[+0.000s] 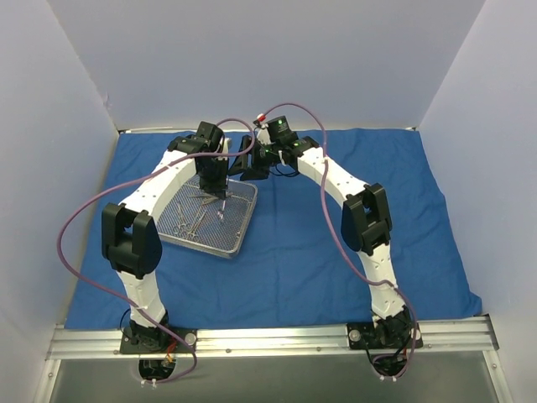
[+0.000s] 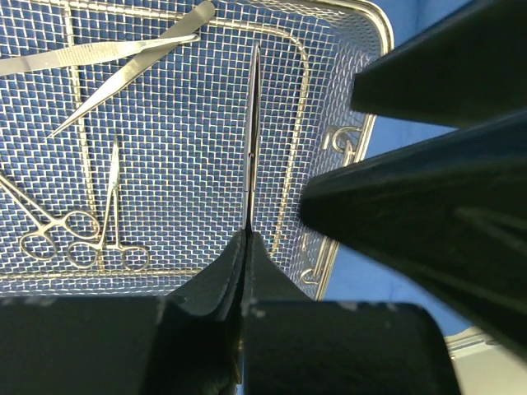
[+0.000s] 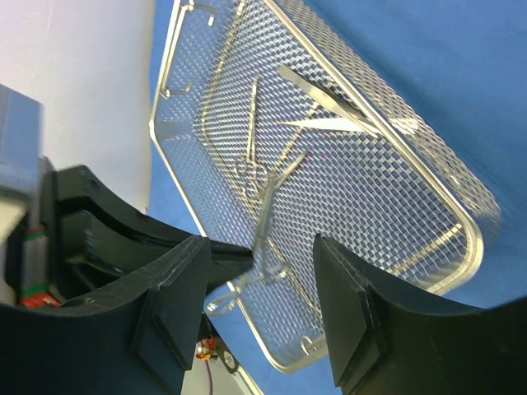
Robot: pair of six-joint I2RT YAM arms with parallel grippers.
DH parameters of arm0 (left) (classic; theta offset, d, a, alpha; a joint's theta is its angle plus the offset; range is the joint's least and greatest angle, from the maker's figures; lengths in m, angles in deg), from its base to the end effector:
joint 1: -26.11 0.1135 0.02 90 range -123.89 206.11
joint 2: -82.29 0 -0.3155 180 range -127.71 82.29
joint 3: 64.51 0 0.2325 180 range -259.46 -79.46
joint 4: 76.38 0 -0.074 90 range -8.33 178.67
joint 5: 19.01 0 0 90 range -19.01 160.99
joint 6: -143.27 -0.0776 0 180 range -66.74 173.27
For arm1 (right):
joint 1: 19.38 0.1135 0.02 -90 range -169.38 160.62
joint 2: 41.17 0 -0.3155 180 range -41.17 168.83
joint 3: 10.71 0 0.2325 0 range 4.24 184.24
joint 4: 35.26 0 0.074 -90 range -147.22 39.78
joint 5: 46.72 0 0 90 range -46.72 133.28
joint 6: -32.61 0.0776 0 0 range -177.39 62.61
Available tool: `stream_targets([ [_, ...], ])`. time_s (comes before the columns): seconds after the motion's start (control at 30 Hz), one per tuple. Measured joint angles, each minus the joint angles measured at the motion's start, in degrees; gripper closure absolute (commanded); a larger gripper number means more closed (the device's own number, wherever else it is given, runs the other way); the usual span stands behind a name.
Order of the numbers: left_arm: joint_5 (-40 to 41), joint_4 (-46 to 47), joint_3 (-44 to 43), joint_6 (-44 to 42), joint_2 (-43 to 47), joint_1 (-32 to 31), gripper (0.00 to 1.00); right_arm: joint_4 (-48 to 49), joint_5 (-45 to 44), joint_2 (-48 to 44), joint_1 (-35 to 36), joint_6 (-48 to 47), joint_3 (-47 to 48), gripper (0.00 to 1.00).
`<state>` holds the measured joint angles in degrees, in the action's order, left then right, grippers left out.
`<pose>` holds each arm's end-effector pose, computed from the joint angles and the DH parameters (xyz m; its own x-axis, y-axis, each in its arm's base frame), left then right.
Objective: Open and lay out the surgical kit
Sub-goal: Place the medical item in the surgical kit.
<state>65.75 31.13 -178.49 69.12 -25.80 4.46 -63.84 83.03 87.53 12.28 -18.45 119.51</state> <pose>0.3778 -0.1576 0.2984 -0.9301 0.0766 -0.3592 0.1529 0.9700 -0.1891 0.4580 0.3407 0.3051 -0.8594 0.0377 -0.5098 -0.4475 0.4266 0.7860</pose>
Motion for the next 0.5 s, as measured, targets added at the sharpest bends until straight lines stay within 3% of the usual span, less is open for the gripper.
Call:
stream_targets([
  [0.5, -1.4, 0.4, 0.2, 0.5, 0.2, 0.0, 0.98, -2.1, -0.5, 3.3, 1.4, 1.5, 3.3, 0.51],
])
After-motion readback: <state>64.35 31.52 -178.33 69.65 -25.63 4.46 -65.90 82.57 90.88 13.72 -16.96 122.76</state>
